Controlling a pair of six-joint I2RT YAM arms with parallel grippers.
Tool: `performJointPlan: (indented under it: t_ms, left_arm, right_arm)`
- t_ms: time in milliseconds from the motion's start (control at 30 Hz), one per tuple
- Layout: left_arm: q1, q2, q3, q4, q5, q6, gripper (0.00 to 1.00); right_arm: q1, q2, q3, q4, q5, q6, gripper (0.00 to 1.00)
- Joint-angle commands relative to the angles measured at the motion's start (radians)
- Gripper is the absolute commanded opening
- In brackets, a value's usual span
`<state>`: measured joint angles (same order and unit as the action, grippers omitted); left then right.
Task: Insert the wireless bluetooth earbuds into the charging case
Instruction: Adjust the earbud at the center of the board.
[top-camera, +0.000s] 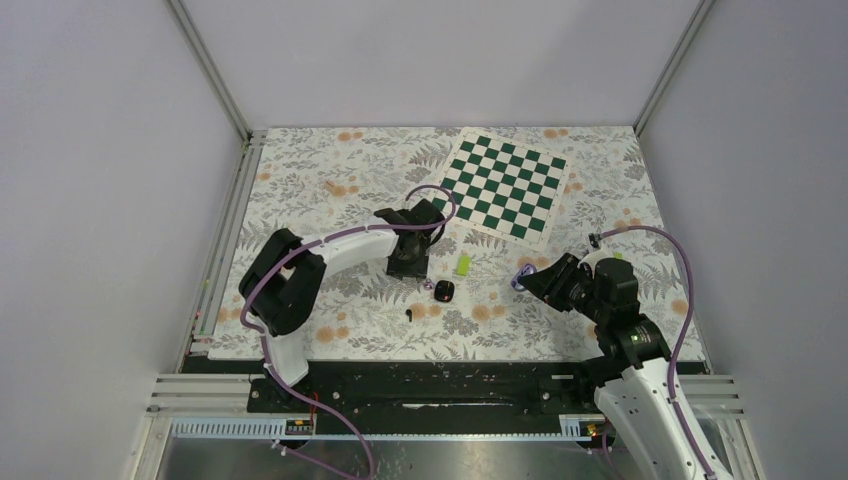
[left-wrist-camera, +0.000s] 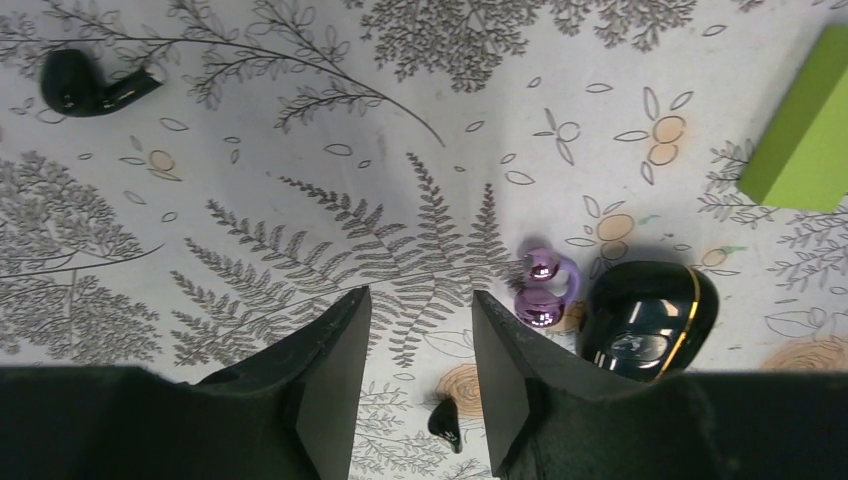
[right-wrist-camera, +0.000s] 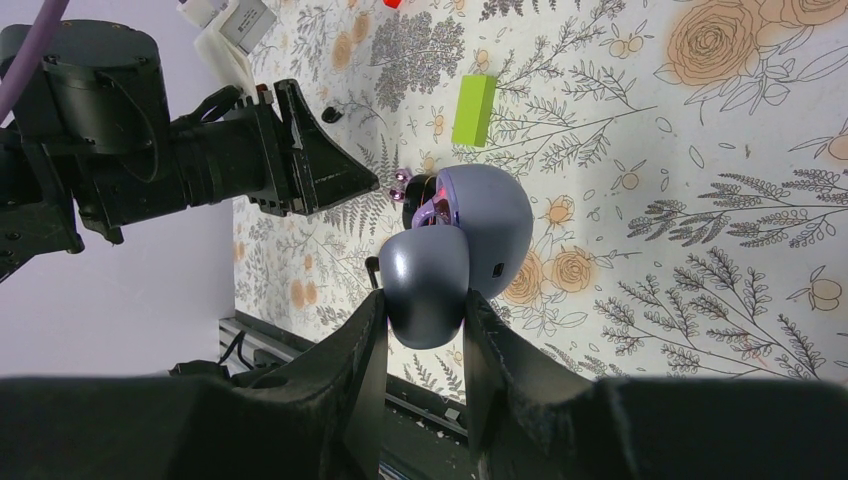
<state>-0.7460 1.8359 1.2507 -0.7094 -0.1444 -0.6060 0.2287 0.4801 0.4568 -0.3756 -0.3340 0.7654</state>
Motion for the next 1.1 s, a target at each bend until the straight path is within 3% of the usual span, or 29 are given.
performJointPlan:
  t_ms: [0,167,567,1067]
  left_arm:
    - [-0.002,-0.067,0.038,-0.039,-0.086,0.024,0.43]
    - [-0.021,-0.123,0.027,-0.003,-0.05,0.04,0.43]
    - [-0.072,-0.093,-0.008,0.096,0.061,0.017,0.48]
    - [-0.077,-0.027,-0.003,0.088,0.021,-0.004,0.47]
  right_arm:
    - [-0.003,-0.017,0.013,0.008,-0.012,0.007,0.0]
    - [-0.003,-0.018,0.009,0.01,-0.012,0.011,0.0]
    - [-0.003,-0.033,0.011,-0.012,-0.007,0.008,0.0]
    - [-0.002,-0.026,0.025,-0.027,-0.005,0.002,0.0]
